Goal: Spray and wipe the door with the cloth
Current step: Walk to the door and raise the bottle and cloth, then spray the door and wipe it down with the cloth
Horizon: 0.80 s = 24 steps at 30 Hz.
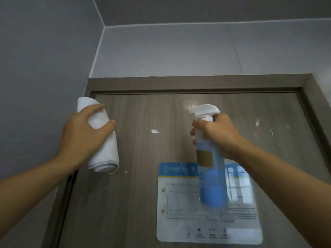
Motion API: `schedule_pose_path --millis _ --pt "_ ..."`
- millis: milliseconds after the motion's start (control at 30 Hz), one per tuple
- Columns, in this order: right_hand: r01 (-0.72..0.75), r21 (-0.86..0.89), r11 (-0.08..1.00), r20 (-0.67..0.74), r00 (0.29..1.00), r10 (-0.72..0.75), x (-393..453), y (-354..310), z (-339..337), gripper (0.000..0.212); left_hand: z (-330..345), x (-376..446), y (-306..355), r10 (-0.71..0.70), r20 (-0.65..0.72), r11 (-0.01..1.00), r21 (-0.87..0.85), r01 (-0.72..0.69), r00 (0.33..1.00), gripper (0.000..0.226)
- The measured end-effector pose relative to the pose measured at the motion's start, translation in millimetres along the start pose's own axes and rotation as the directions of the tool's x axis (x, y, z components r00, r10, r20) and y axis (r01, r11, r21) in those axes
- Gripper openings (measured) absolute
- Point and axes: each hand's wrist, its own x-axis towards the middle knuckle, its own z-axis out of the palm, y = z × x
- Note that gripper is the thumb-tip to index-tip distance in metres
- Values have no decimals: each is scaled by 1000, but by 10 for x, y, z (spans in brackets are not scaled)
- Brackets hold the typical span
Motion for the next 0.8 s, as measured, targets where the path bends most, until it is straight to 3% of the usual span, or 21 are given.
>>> schedule_pose_path --millis 333,500,700,800 --pt "-45 38 998 -64 997 47 -86 113 734 10 -233 11 -566 -85 44 996 -8 85 995 47" --pt "-28 110 994 -83 996 37 -199 149 776 5 -141 242 -730 -10 50 999 51 8 999 58" --pt "23 146 989 -126 992 -5 -177 129 661 3 314 805 -488 260 -50 942 234 -242 964 89" --pt "47 130 990 -158 987 -26 -126 110 587 2 740 997 -449 181 -8 968 177 -177 983 89"
